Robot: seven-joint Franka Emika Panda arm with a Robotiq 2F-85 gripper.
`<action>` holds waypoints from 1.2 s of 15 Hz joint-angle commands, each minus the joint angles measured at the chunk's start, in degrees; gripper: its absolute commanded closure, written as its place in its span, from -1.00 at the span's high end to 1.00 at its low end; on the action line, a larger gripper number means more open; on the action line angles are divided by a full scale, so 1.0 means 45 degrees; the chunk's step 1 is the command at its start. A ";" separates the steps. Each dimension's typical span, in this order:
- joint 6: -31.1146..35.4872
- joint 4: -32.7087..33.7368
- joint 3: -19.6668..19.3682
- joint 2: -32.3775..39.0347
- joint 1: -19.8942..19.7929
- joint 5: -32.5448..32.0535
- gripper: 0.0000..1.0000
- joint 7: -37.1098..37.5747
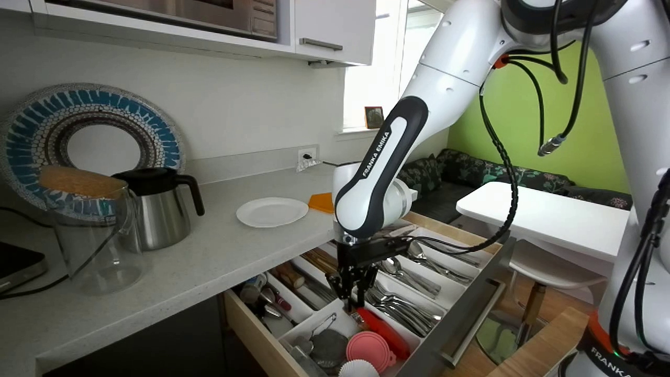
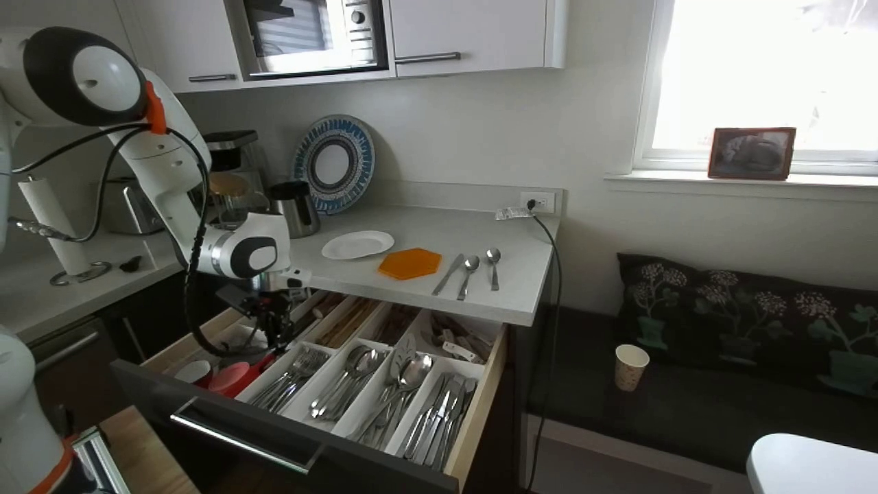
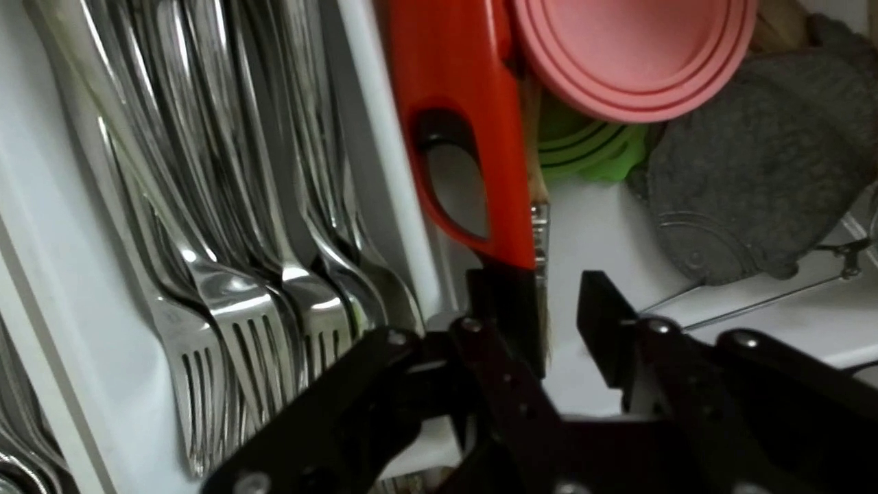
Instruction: Remove the lighter from the open drawer and put it on the counter
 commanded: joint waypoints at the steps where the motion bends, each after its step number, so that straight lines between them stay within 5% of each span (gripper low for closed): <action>1: 0.0085 0.0231 -0.0208 0.0306 0.0268 -0.0373 -0.25 0.0263; 6: 0.0116 0.0219 -0.0346 0.0250 0.0398 -0.0534 -0.49 0.0338; 10: 0.0099 0.0133 -0.0588 0.0106 0.0624 -0.1042 -0.97 0.0482; 18: -0.0180 -0.0732 -0.1524 -0.1786 0.1669 -0.3250 -0.91 0.2545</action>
